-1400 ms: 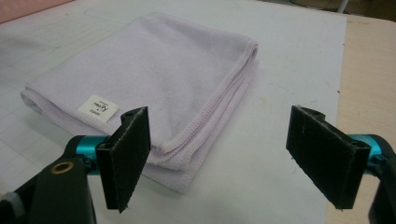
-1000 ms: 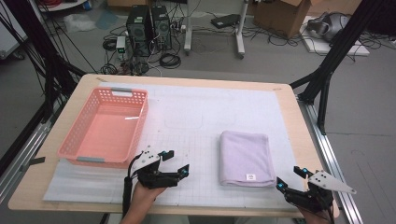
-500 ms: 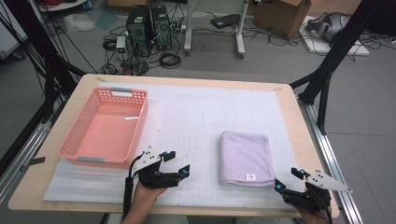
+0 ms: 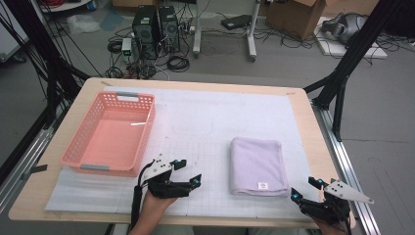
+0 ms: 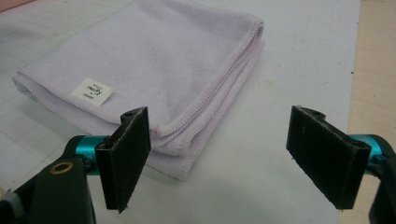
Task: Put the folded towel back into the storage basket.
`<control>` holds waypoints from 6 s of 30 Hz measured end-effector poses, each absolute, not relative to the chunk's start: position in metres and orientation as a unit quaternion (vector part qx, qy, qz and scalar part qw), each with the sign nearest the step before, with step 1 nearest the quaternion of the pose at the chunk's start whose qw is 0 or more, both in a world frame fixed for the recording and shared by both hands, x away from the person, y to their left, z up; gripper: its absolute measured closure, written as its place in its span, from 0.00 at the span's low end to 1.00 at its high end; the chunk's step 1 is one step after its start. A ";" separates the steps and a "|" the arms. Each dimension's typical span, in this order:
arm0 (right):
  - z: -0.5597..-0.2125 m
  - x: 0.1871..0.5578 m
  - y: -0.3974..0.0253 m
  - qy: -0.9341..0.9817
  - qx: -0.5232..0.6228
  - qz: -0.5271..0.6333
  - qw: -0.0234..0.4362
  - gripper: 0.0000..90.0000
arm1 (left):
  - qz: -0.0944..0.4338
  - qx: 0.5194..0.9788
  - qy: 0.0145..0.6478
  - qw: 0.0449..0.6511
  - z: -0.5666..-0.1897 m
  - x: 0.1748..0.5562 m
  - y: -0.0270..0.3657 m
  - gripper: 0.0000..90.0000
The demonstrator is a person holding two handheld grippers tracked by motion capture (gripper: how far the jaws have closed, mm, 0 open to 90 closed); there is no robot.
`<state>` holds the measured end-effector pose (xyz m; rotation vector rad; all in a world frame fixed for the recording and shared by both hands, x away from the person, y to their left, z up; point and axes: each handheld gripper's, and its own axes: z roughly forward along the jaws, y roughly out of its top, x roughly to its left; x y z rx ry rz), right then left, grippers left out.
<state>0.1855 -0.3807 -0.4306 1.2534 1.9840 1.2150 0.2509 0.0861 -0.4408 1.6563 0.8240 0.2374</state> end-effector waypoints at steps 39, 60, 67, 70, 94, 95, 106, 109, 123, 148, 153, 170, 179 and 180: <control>-0.431 0.188 -0.386 0.722 0.464 0.457 0.233 0.23 | -0.001 0.790 0.397 0.468 -0.447 0.330 -0.054 0.29; -0.431 0.188 -0.385 0.723 0.464 0.458 0.227 0.23 | -0.022 0.790 0.364 0.493 -0.447 0.323 -0.051 0.79; -0.432 0.189 -0.384 0.724 0.463 0.458 0.228 0.23 | -0.022 0.787 0.354 0.506 -0.447 0.318 -0.038 0.79; -0.432 0.189 -0.383 0.724 0.464 0.458 0.225 0.23 | -0.012 0.784 0.346 0.515 -0.440 0.315 -0.031 0.79; -0.432 0.194 -0.374 0.730 0.454 0.462 0.218 0.23 | 0.059 0.769 0.289 0.567 -0.399 0.300 0.047 0.82; -0.432 0.194 -0.373 0.730 0.454 0.463 0.217 0.23 | 0.063 0.769 0.284 0.569 -0.397 0.299 0.048 0.82; -0.432 0.195 -0.369 0.733 0.451 0.461 0.216 0.23 | 0.087 0.766 0.246 0.588 -0.378 0.291 0.063 0.83; -0.432 0.195 -0.368 0.734 0.451 0.461 0.215 0.23 | 0.096 0.768 0.233 0.589 -0.370 0.288 0.068 0.83; -0.431 0.197 -0.367 0.732 0.451 0.463 0.215 0.23 | 0.125 0.743 0.208 0.624 -0.350 0.281 0.092 0.83; -0.430 0.200 -0.359 0.737 0.443 0.462 0.217 0.23 | 0.180 0.709 0.205 0.651 -0.312 0.279 0.161 0.83; -0.429 0.202 -0.356 0.740 0.439 0.461 0.216 0.23 | 0.187 0.700 0.207 0.658 -0.307 0.278 0.175 0.83; -0.428 0.204 -0.354 0.740 0.440 0.461 0.216 0.23 | 0.217 0.680 0.225 0.663 -0.279 0.280 0.227 0.83; -0.427 0.204 -0.353 0.739 0.440 0.461 0.219 0.23 | 0.230 0.674 0.233 0.662 -0.267 0.282 0.254 0.83; -0.427 0.204 -0.353 0.739 0.441 0.461 0.218 0.23 | 0.233 0.671 0.235 0.664 -0.264 0.282 0.260 0.83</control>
